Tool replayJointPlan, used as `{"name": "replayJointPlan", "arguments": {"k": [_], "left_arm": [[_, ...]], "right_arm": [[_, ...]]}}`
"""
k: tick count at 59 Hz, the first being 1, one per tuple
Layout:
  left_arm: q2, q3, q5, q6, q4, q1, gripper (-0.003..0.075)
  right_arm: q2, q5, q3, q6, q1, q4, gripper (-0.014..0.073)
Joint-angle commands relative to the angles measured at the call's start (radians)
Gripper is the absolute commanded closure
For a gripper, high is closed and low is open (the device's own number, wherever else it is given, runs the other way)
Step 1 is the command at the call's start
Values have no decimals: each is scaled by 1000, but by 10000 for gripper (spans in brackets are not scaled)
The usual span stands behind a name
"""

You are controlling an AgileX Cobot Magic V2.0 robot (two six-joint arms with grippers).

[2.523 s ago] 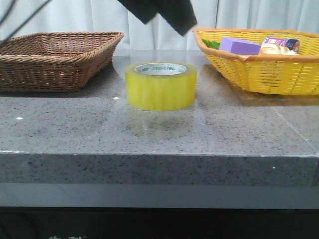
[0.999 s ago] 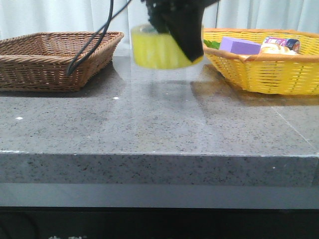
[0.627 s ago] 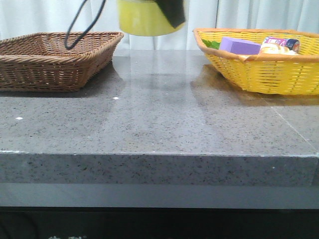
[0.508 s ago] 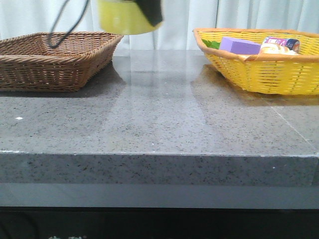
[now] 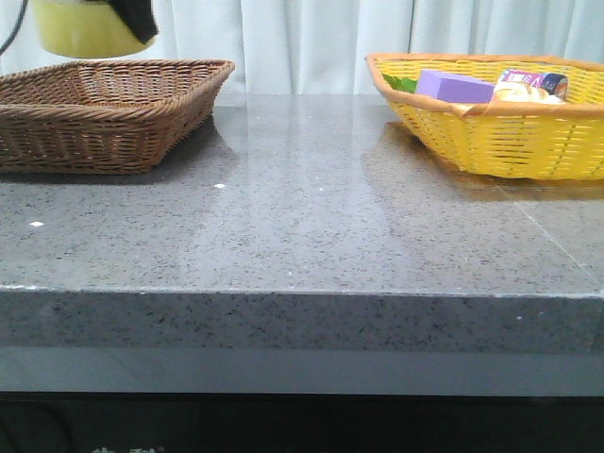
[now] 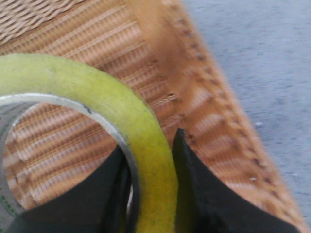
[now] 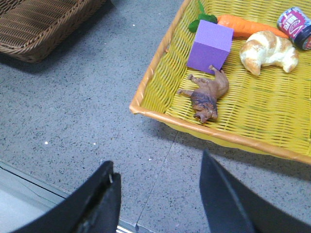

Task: Transfer tape with both arms
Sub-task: 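Lift the tape roll with the left gripper toward the brown basket, then lower the tape roll into the brown basket and open left gripper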

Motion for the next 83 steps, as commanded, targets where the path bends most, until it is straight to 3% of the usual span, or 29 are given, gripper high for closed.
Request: {"name": "replayJointPlan", "arguments": {"k": [1, 24, 40, 62, 83], "left_arm": [[-70, -35, 4, -9, -5, 23, 603], [35, -35, -18, -10, -39, 44, 588], [46, -35, -24, -11, -49, 44, 310], [-66, -12, 8, -37, -102, 42, 313], [-384, 240, 9, -160, -136, 42, 313]], "right_arm": [[-1, -65, -25, 2, -7, -2, 191], [-1, -65, -25, 2, -7, -2, 191], [-1, -65, -25, 2, -7, -2, 191], [-1, -65, -25, 2, -7, -2, 191], [-1, -65, -25, 2, -7, -2, 191]]}}
